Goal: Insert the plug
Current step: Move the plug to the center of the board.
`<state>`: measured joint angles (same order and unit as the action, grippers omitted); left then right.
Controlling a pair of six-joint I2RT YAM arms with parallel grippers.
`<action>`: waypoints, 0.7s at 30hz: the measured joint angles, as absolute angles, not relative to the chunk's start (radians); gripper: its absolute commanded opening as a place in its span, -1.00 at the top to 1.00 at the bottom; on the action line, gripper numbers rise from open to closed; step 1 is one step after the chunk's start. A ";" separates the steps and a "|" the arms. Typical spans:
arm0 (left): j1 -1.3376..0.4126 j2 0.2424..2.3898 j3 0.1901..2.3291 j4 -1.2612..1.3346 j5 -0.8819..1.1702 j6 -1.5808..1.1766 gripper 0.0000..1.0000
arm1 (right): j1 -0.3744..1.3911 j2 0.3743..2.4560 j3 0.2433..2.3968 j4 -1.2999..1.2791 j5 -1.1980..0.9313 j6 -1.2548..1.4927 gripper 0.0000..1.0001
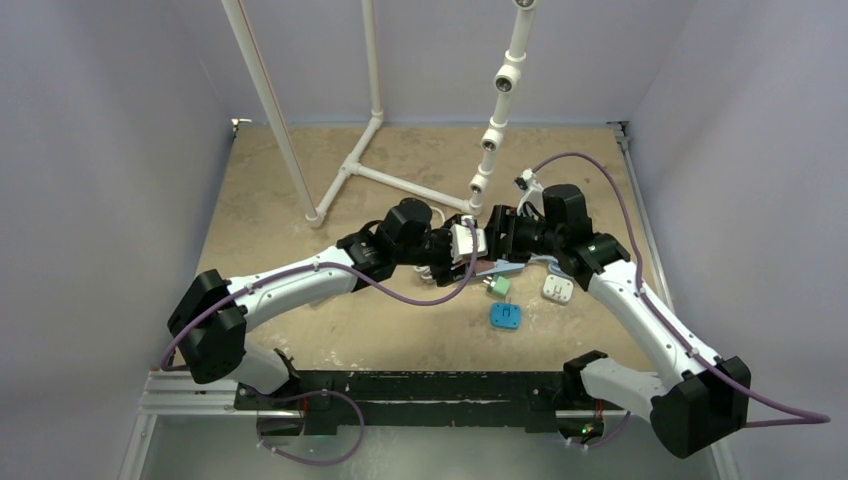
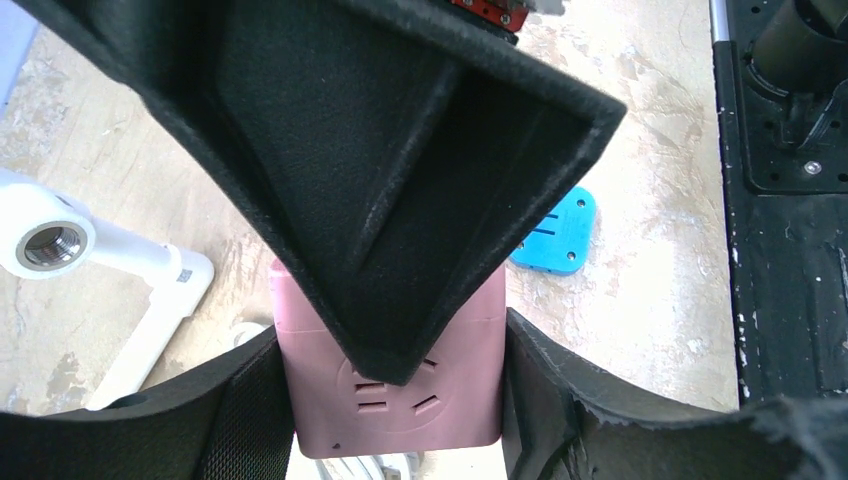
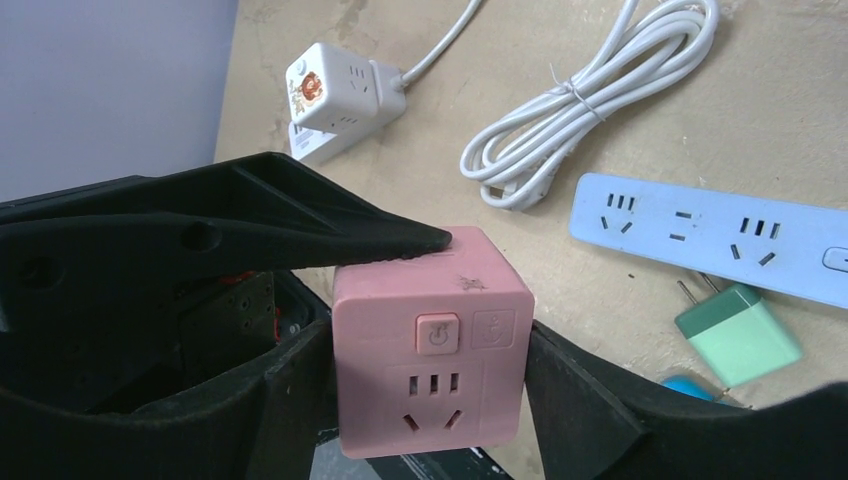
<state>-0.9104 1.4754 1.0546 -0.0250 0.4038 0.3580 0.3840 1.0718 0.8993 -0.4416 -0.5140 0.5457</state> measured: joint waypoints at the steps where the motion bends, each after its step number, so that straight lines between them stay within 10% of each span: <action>1: -0.910 1.475 1.055 -0.025 0.400 0.358 1.00 | 0.384 1.076 0.899 -0.442 -0.514 0.544 -0.31; 5: -0.910 1.476 1.054 -0.028 0.385 0.357 0.87 | 0.383 1.091 0.899 -0.448 -0.519 0.540 0.81; 8: -0.910 1.478 1.053 -0.027 0.384 0.346 -0.76 | 0.381 1.093 0.899 -0.449 -0.518 0.538 1.00; 9: -0.910 1.481 1.053 -0.024 0.381 0.340 -0.91 | 0.381 1.093 0.899 -0.452 -0.513 0.539 1.00; 21: -0.912 1.494 1.014 -0.037 0.252 0.308 -0.98 | 0.375 1.141 0.999 -0.757 0.041 0.495 1.00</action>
<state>-0.9119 1.4940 1.0142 -0.0372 0.2523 0.3084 0.3752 1.1412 0.9989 -0.7574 0.0410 0.4953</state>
